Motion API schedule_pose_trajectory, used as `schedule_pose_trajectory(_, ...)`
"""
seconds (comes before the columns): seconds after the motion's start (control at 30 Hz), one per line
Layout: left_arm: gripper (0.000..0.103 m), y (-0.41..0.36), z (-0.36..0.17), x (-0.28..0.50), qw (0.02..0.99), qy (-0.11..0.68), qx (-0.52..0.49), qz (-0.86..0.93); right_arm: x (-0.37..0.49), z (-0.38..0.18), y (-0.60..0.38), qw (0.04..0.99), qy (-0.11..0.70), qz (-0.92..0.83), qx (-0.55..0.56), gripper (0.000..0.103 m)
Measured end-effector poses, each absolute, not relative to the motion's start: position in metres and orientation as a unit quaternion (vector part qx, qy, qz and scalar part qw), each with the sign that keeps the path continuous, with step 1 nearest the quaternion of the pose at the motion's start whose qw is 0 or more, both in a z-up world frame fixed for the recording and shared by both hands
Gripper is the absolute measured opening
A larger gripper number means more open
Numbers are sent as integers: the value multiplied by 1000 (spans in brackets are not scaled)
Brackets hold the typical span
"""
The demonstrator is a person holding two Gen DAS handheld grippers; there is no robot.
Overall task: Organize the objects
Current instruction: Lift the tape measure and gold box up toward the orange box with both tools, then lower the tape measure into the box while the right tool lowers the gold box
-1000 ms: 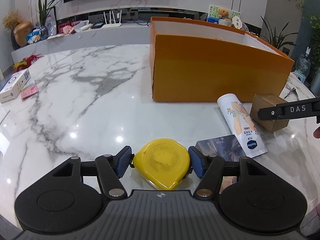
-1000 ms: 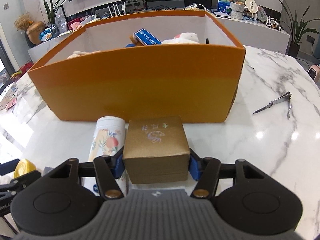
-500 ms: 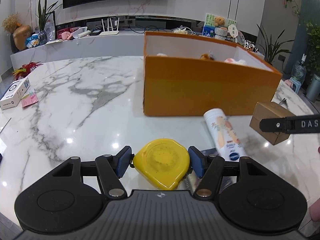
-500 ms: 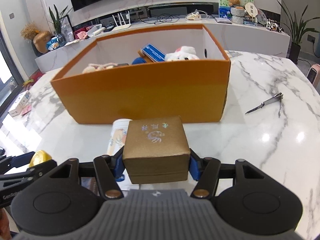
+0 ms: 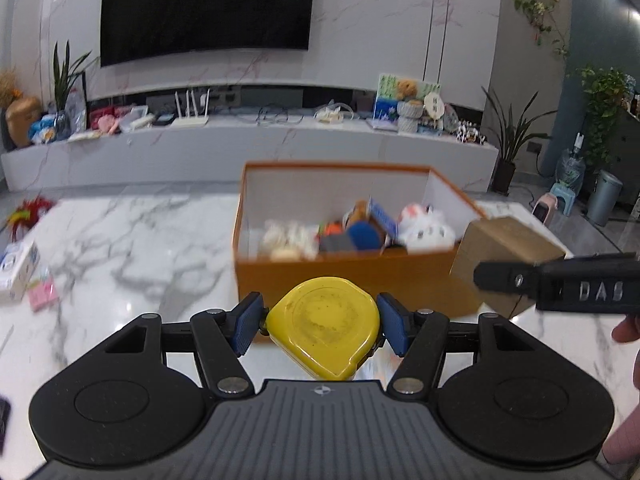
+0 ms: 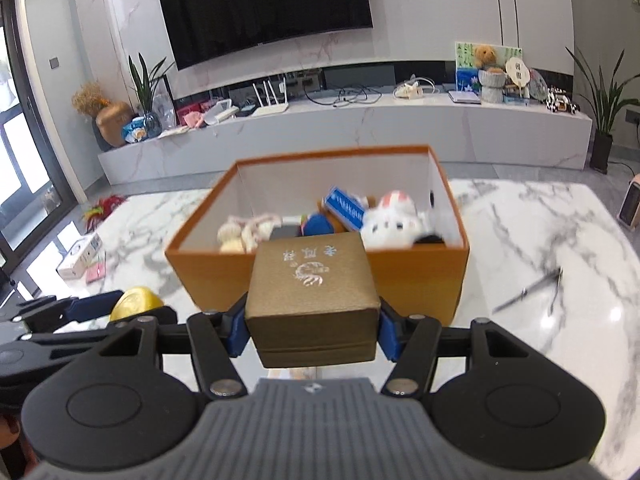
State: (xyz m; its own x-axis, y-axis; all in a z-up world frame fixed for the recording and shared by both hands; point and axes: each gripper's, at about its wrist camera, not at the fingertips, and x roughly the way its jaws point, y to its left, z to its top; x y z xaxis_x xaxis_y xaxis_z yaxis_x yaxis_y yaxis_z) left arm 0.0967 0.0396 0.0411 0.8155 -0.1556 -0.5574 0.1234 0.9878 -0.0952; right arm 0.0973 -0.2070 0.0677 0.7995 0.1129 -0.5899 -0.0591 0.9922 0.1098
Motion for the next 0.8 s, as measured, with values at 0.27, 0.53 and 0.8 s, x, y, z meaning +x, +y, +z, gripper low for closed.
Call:
schedule_pose_trajectory(0.27, 72, 38, 70, 160, 959, 271, -20, -76, 148, 96, -212, 952, 302, 50, 17, 62)
schedule_pose_trajectory(0.53, 72, 35, 54, 244, 952, 299, -11, -64, 215, 83, -217, 943, 326, 62, 15, 62)
schedule_pose_trajectory(0.8, 72, 34, 20, 295, 936, 347, -9, -54, 257, 49, -216, 930, 360, 71, 8, 62)
